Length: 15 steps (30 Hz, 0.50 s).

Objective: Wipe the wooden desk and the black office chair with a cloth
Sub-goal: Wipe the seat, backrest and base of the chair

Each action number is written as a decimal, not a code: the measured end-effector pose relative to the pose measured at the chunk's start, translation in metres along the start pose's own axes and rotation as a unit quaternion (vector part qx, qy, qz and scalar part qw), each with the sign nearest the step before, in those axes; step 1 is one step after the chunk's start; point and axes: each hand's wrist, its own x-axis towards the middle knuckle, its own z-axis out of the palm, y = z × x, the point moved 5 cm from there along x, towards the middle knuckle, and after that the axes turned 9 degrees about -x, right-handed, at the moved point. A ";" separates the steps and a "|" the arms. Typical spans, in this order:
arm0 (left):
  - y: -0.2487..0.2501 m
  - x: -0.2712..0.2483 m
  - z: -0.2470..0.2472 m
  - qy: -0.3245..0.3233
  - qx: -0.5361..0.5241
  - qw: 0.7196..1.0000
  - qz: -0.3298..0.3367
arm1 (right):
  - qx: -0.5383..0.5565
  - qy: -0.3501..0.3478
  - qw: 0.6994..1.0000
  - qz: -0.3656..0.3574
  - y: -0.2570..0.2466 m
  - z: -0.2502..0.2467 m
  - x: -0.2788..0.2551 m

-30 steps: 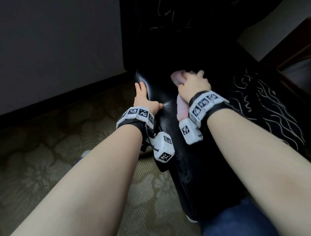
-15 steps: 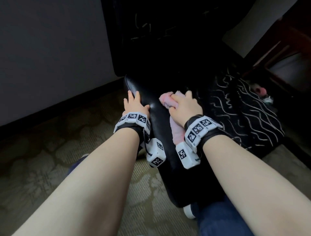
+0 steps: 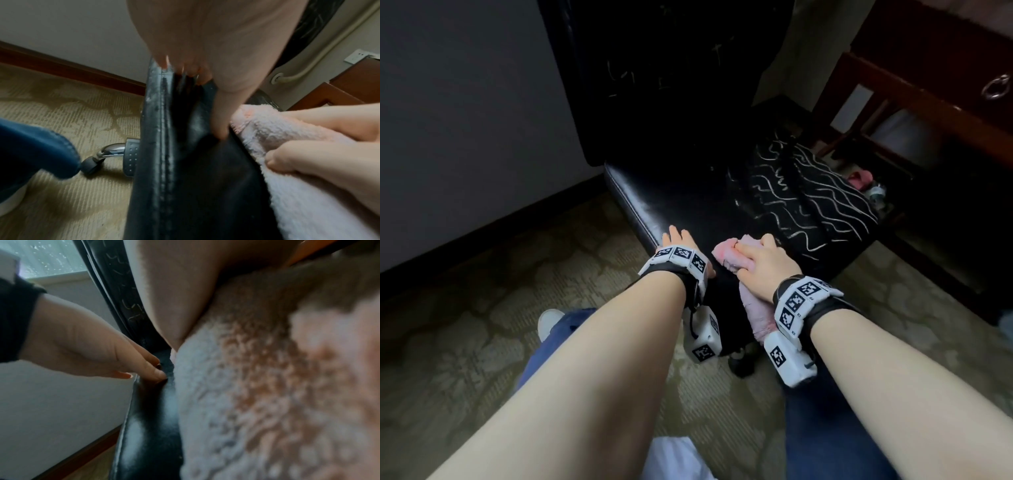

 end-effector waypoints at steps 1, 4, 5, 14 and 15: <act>0.007 -0.005 0.003 -0.011 -0.010 1.000 0.000 | 0.002 -0.002 1.000 -0.011 0.004 0.000 -0.001; 0.015 -0.013 0.014 -0.057 -0.007 0.998 0.026 | 0.009 -0.011 0.999 -0.037 0.018 0.000 -0.003; 0.013 -0.012 0.018 -0.068 0.014 0.997 0.033 | 0.019 -0.007 0.999 -0.042 0.021 0.000 -0.004; 0.003 0.004 0.017 -0.092 0.097 0.990 0.039 | 0.057 0.029 0.997 -0.048 0.015 0.009 -0.002; 0.000 0.006 0.014 -0.096 0.104 0.989 0.046 | 0.060 0.025 0.996 -0.054 0.013 0.011 -0.003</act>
